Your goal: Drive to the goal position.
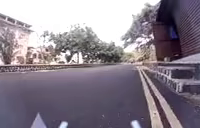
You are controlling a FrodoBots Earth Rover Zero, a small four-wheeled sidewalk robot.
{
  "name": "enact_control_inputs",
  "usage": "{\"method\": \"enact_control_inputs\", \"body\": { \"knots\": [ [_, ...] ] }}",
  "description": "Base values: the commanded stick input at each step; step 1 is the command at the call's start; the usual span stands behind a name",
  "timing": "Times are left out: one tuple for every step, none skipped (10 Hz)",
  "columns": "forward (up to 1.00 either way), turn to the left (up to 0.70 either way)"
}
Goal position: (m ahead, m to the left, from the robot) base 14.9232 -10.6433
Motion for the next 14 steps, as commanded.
{"method": "enact_control_inputs", "body": {
  "knots": [
    [0.7, 0.0],
    [0.7, 0.0],
    [0.7, 0.0],
    [0.7, 0.0],
    [0.7, -0.15],
    [0.7, -0.28],
    [0.7, -0.28],
    [0.7, -0.28],
    [0.7, -0.28],
    [0.7, -0.28],
    [0.7, -0.28],
    [0.7, -0.28],
    [0.7, -0.28],
    [0.7, -0.28]
  ]
}}
